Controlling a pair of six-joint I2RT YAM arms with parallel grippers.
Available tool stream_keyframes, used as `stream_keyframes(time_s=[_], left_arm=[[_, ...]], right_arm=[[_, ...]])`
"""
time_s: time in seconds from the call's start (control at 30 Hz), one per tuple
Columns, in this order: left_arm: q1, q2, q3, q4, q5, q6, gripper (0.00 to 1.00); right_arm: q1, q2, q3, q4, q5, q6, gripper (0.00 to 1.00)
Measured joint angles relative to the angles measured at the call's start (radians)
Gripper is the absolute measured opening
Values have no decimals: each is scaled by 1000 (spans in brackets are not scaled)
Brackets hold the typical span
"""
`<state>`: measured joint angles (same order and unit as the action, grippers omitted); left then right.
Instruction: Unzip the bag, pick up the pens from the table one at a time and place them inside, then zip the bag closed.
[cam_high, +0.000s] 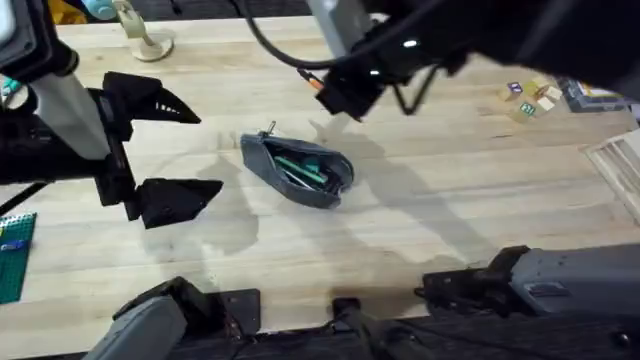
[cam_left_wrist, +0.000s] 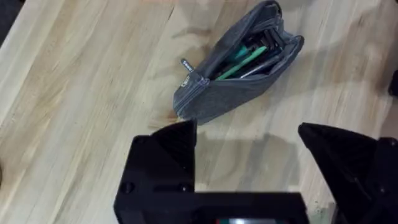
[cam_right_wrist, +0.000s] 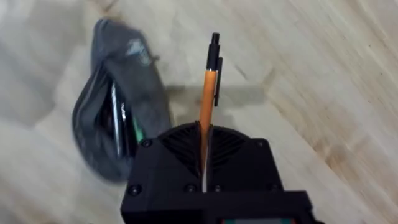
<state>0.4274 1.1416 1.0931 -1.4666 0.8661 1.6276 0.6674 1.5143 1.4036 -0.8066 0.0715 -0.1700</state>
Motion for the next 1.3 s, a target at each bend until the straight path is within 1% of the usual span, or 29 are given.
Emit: stream_keyframes(time_s=[0.13,0.27,0.37,0.5,0.6,0.83,0.93,1.13,1.3], left_arm=[[0,0,0,0,0,0,993],[0,0,0,0,0,0,993],[0,0,0,0,0,0,993],[0,0,0,0,0,0,993],[0,0,0,0,0,0,993],[0,0,0,0,0,0,993],[0,0,0,0,0,0,993],[0,0,0,0,0,0,993],[0,0,0,0,0,0,993]], right_arm=[[0,-97,1,-103,-40,-69,32],[0,-167,2,-192,-67,-116,32],[0,-193,2,-231,-76,-131,32],[0,-200,2,-242,-103,-142,32],[0,-212,-24,-229,-133,-146,32],[9,-284,-193,-163,-152,-146,32],[23,-300,-245,-123,-156,-144,32],[71,-286,-309,-51,-164,-114,32],[135,-227,-362,1,-166,-106,32]])
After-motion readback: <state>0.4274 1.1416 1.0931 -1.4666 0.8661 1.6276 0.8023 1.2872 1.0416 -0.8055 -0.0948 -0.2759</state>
